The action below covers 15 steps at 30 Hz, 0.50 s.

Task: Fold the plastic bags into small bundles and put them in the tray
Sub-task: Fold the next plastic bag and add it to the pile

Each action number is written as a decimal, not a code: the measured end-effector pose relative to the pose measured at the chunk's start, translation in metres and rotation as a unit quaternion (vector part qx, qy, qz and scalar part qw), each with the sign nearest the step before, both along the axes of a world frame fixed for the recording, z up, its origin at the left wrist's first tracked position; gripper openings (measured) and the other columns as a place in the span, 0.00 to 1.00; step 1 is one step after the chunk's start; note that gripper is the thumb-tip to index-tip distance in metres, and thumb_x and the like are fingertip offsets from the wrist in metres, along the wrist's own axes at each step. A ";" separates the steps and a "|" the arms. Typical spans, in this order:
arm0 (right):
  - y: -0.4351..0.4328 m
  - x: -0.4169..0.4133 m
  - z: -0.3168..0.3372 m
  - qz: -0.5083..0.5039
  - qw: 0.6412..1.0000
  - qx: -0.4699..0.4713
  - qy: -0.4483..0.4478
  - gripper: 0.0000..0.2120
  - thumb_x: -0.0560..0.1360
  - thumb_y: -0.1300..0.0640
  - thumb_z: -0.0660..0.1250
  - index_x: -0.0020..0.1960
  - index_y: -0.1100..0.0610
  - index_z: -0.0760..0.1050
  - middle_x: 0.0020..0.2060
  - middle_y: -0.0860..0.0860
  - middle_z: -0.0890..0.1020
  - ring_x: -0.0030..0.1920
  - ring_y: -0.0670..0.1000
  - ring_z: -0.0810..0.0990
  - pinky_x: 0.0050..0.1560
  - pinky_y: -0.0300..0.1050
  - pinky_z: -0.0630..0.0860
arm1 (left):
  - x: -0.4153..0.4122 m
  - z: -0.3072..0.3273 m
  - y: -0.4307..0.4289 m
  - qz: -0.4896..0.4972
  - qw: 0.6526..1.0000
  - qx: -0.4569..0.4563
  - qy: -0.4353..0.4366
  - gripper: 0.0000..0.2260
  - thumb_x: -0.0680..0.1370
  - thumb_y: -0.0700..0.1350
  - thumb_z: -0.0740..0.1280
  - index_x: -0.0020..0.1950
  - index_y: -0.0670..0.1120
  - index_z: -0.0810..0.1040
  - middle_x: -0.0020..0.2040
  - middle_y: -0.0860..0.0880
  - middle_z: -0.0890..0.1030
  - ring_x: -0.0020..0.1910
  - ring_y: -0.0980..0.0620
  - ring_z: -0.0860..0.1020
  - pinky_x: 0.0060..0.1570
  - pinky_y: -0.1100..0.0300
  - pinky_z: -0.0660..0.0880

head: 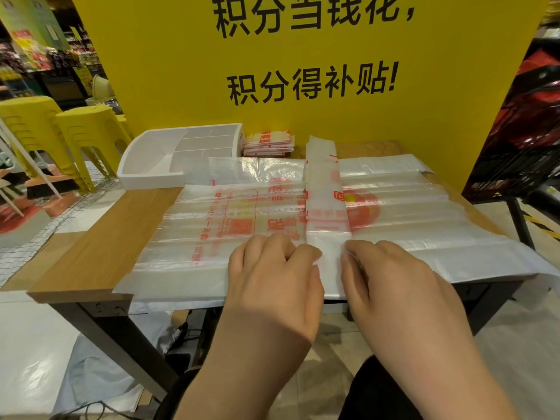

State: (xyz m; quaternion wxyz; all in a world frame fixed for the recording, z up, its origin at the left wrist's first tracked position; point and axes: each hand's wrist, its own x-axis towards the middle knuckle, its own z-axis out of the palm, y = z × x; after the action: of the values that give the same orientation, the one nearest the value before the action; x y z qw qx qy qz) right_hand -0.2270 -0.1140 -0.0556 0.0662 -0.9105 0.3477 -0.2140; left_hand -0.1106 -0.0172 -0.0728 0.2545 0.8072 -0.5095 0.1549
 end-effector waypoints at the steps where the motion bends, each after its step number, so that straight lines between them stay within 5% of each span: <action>1: -0.003 0.000 -0.001 0.005 1.000 -0.017 -0.012 0.11 0.80 0.47 0.57 0.47 0.47 0.76 0.35 0.44 0.70 0.32 0.48 0.68 0.27 0.36 0.56 | 0.004 0.001 0.001 -0.012 1.000 0.011 -0.002 0.13 0.80 0.52 0.56 0.56 0.53 0.79 0.51 0.54 0.75 0.55 0.49 0.72 0.61 0.55 0.62; 3: -0.011 -0.001 -0.005 0.025 0.998 -0.057 -0.025 0.11 0.79 0.47 0.61 0.44 0.51 0.78 0.38 0.46 0.71 0.37 0.49 0.70 0.29 0.40 0.61 | 0.012 0.007 0.001 -0.056 0.997 0.051 0.003 0.14 0.81 0.56 0.54 0.58 0.54 0.76 0.66 0.52 0.73 0.68 0.50 0.66 0.68 0.57 0.56; 6: -0.031 -0.005 -0.008 0.106 0.991 -0.085 0.021 0.20 0.81 0.40 0.55 0.55 0.52 0.80 0.61 0.51 0.77 0.61 0.53 0.75 0.54 0.48 0.73 | 0.029 0.013 0.002 -0.114 0.983 0.131 0.055 0.18 0.81 0.66 0.49 0.65 0.59 0.67 0.76 0.60 0.61 0.77 0.61 0.49 0.73 0.64 0.46; 9: -0.051 -0.008 -0.001 0.194 0.975 -0.040 0.097 0.33 0.77 0.29 0.46 0.72 0.46 0.69 0.74 0.42 0.68 0.75 0.45 0.62 0.70 0.38 0.57 | 0.041 0.017 0.005 -0.141 0.973 0.176 0.053 0.24 0.77 0.71 0.51 0.70 0.62 0.62 0.74 0.63 0.62 0.77 0.64 0.49 0.74 0.63 0.49; 12: -0.067 -0.013 -0.001 0.238 0.963 -0.030 0.123 0.39 0.73 0.22 0.43 0.78 0.41 0.58 0.76 0.36 0.59 0.76 0.38 0.54 0.70 0.30 0.45 | 0.048 0.020 0.005 -0.157 0.967 0.200 0.022 0.30 0.76 0.72 0.54 0.75 0.61 0.60 0.75 0.64 0.61 0.75 0.63 0.51 0.71 0.66 0.49; 15: -0.073 -0.015 -0.006 0.257 0.957 -0.059 0.123 0.41 0.73 0.21 0.48 0.79 0.42 0.58 0.77 0.37 0.59 0.77 0.40 0.55 0.72 0.33 0.45 | 0.051 0.015 0.002 -0.167 0.967 0.189 -0.022 0.30 0.77 0.70 0.54 0.75 0.57 0.62 0.74 0.59 0.65 0.74 0.59 0.59 0.72 0.62 0.55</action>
State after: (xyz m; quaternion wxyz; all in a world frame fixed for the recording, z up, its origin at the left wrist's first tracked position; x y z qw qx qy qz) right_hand -0.2417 -0.1874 -0.0620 0.0221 -0.9906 0.0947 -0.0962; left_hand -0.0600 -0.0156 -0.0580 0.1084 0.7405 -0.6626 0.0283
